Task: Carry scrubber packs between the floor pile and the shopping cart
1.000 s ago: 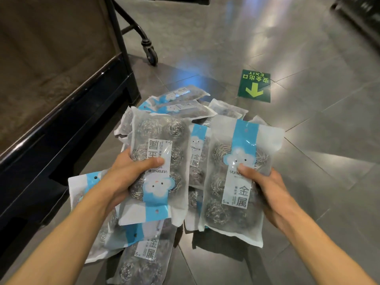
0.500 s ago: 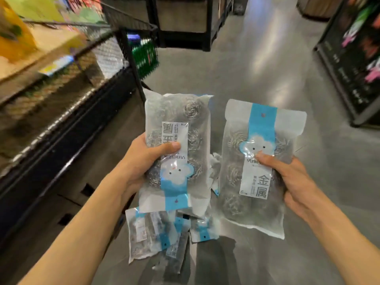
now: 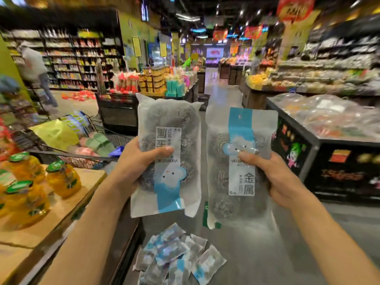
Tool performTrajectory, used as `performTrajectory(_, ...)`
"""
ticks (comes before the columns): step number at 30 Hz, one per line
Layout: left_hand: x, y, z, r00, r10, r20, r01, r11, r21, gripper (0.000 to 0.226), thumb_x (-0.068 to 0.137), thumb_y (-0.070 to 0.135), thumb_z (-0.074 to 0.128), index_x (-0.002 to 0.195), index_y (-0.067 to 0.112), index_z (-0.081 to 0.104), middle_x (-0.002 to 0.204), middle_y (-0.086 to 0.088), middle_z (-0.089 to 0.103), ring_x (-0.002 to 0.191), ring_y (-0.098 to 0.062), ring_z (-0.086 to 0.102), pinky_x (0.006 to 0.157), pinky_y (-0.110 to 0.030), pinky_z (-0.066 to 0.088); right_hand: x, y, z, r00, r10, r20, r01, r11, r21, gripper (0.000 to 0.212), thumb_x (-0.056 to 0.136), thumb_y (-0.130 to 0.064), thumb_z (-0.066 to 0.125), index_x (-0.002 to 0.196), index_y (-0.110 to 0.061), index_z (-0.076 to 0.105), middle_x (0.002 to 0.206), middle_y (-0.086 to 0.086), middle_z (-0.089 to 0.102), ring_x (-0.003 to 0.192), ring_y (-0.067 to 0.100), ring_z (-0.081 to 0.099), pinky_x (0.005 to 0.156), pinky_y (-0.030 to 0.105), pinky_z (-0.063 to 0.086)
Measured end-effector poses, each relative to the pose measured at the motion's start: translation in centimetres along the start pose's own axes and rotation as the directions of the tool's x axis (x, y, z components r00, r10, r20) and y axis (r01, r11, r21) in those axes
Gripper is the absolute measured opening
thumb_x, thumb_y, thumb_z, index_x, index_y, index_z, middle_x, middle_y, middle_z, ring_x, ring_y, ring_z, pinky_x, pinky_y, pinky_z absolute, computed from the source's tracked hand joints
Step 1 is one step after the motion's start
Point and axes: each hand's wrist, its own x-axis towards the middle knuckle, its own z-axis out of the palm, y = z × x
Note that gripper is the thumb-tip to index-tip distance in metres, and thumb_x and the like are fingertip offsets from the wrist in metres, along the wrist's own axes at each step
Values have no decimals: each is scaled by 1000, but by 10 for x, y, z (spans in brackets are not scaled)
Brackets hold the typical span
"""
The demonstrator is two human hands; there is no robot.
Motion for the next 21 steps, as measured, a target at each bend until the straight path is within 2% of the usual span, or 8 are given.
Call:
performTrajectory(2,-1,14,-2,1000,22,14,-22,1000,-2,37,81,11,81,117,12,71,102,-8,80,91,-27,78,72,-37,62,-4,-19,3,1000,-28,-15,28,1000,6,34,79,-16,74,112,-13,73,98,8,81,81,18,78,62,26,61)
performTrajectory(6,-4,26,-12,997,51,50,-50,999,-20,38,80,12,82,116,13,71,101,-8,80,90,-27,78,68,-35,62,-10,-40,11,996,-63,-62,62,998,-20,26,83,-15,75,109,-16,75,100,9,80,83,21,78,67,30,64)
performTrajectory(10,-2,33,-29,996,74,58,-71,996,-50,41,79,13,82,118,12,71,104,-9,80,93,-29,78,71,-37,62,-13,-55,22,989,-117,-92,114,993,-34,28,79,-17,75,107,-17,75,100,8,80,87,22,78,68,30,64)
performTrajectory(14,-3,36,-52,995,90,33,-87,993,-84,43,77,13,83,118,11,70,104,-10,80,91,-29,78,70,-38,62,-12,-60,43,986,-144,-79,143,989,-24,28,81,-15,74,109,-17,74,100,6,81,86,20,78,66,29,63)
performTrajectory(18,-11,35,-81,997,71,-2,-71,994,-82,55,69,18,87,120,11,69,106,-11,79,95,-34,77,80,-46,61,-6,-52,76,991,-127,-33,127,992,7,31,78,-15,75,109,-17,73,97,7,81,83,21,79,64,30,63)
performTrajectory(21,-23,36,-108,995,61,-82,-67,995,-76,48,71,14,86,115,12,70,101,-9,80,91,-30,78,75,-41,63,1,-44,108,994,-107,39,107,994,-5,33,79,-14,75,111,-13,72,98,10,80,82,22,79,62,28,62)
